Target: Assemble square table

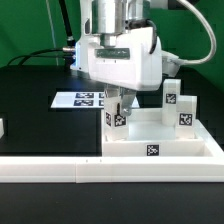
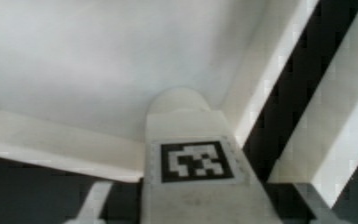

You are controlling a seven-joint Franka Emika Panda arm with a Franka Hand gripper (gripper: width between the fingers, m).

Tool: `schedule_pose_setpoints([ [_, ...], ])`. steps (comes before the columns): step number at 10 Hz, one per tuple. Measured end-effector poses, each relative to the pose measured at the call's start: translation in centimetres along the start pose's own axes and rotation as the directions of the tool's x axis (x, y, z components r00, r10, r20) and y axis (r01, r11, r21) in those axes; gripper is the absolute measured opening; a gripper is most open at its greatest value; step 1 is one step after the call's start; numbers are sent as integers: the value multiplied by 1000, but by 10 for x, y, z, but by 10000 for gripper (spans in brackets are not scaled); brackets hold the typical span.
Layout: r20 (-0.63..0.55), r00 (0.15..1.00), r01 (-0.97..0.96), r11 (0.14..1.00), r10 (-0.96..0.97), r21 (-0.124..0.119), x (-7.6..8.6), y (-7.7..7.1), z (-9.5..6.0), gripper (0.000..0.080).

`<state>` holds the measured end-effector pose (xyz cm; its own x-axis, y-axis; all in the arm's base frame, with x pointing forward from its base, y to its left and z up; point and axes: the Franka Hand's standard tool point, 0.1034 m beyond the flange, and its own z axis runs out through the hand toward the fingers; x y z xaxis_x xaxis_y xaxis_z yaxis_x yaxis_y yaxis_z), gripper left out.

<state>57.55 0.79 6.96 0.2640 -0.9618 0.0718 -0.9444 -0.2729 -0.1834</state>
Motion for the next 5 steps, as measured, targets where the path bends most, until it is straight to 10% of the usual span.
schedule_pose_setpoints([
  [3, 4, 998, -57, 998, 57, 4, 0, 0, 0, 295],
  [5, 7, 1000, 29, 1000, -29, 0, -1, 1, 1, 598],
])
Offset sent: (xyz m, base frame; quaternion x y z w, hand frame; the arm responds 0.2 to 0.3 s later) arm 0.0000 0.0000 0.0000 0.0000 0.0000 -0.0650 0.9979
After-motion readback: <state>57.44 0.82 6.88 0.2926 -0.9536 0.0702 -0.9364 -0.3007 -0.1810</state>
